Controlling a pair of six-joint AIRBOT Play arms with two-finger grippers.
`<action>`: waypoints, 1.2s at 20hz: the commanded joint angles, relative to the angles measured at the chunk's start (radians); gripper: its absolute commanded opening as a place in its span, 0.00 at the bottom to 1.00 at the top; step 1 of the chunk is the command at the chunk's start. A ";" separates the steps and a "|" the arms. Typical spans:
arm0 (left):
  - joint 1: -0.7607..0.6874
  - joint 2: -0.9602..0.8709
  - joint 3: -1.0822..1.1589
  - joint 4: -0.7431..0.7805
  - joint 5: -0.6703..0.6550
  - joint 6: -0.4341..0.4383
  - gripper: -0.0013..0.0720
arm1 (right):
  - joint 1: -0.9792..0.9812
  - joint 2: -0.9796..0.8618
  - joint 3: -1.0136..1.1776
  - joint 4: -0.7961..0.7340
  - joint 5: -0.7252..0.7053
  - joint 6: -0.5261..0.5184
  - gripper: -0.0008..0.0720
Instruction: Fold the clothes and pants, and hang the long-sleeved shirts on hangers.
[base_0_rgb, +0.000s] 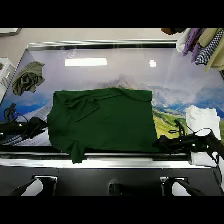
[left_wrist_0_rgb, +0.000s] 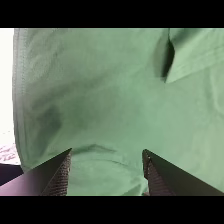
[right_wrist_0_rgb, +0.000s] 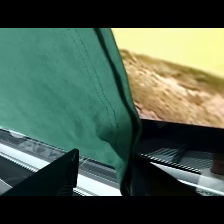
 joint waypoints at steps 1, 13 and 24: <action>0.002 0.001 -0.023 0.000 0.029 -0.001 0.72 | 0.000 0.000 -0.028 0.031 0.001 -0.003 0.52; 0.096 0.000 -0.210 -0.001 0.031 0.108 0.72 | 0.000 0.001 -0.046 0.075 0.006 -0.061 0.05; 0.117 -0.005 -0.227 0.042 0.075 0.107 0.72 | 0.000 0.001 -0.046 0.087 0.006 -0.074 0.05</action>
